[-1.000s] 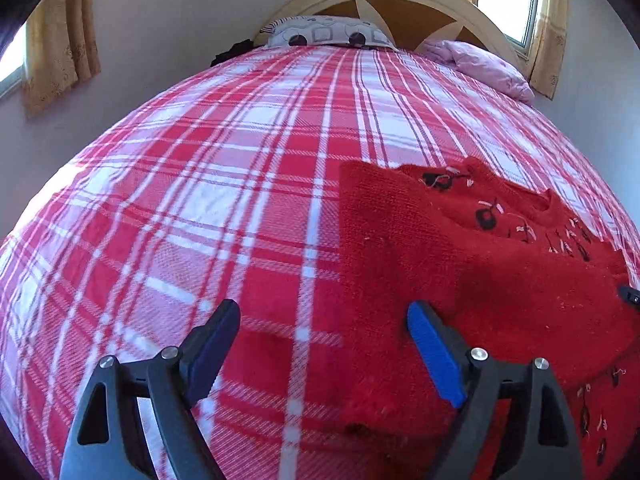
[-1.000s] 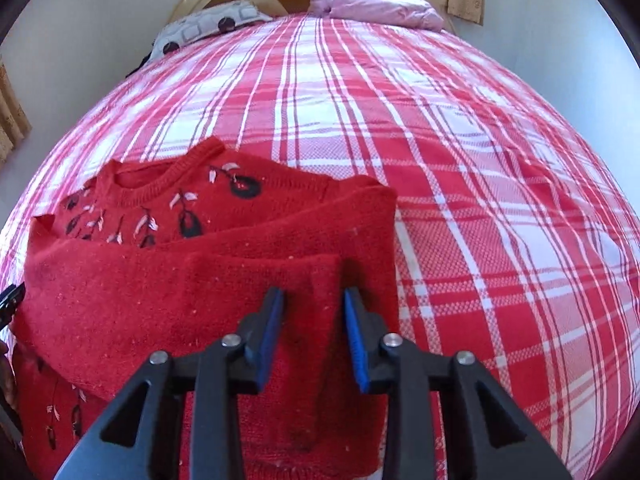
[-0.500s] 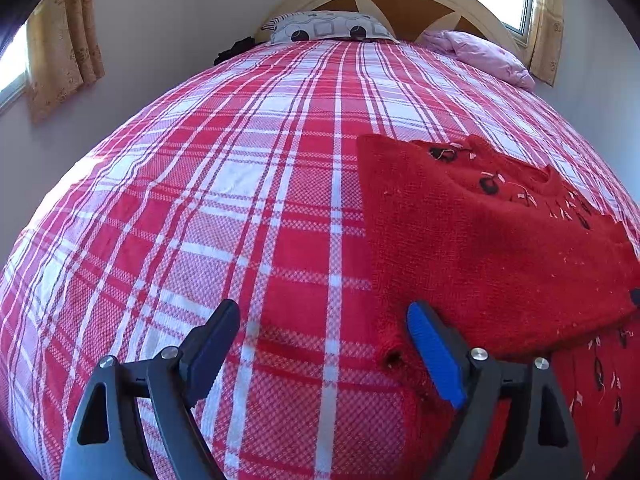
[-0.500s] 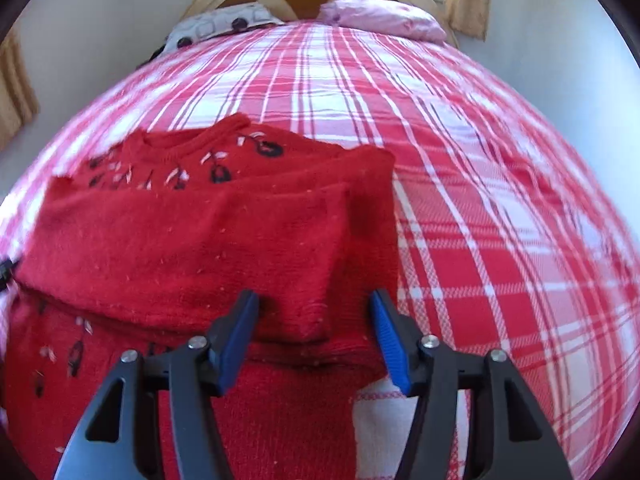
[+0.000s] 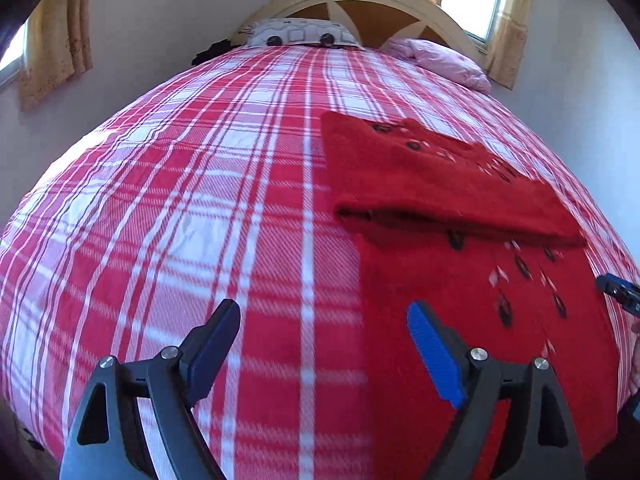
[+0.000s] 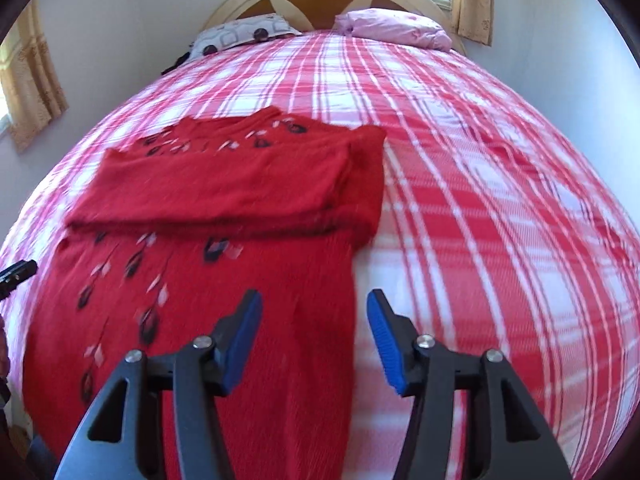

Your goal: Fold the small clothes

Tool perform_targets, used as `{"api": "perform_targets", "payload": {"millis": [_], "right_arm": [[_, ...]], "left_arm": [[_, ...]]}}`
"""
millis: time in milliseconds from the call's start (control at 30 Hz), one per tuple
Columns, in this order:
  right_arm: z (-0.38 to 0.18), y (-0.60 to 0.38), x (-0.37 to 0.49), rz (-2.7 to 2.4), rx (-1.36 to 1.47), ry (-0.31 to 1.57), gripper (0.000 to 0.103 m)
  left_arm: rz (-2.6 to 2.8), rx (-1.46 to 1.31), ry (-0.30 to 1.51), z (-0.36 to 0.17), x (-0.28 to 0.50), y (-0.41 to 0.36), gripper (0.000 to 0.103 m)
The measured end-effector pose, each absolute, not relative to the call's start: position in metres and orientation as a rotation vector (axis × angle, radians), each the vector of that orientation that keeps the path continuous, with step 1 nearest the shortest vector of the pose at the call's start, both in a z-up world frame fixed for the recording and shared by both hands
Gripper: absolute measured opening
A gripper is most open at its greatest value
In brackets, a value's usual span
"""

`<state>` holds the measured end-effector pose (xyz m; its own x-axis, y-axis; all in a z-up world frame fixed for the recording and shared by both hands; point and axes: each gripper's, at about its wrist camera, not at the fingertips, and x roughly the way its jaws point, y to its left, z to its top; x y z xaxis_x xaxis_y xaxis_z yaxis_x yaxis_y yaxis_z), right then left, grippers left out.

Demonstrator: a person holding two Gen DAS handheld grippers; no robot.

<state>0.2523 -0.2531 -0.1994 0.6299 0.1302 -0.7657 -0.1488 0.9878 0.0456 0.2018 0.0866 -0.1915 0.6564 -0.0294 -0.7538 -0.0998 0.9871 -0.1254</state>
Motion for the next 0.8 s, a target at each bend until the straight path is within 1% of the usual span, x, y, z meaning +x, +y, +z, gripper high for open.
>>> {"api": "perform_targets", "payload": {"millis": [400, 700, 800], "right_arm": [[-0.214, -0.255, 0.186, 0.17, 0.0, 0.872, 0.057], [-0.215, -0.258, 0.156, 0.173, 0.002, 0.864, 0.057], [-0.217, -0.259, 0.147, 0.178, 0.004, 0.867, 0.057]], "left_arm": [[-0.012, -0.11, 0.876, -0.191, 0.149, 0.059, 0.086], [-0.031, -0.065, 0.904, -0.197, 0.119, 0.047, 0.086], [-0.026, -0.063, 0.922, -0.202, 0.108, 0.049, 0.084]]}}
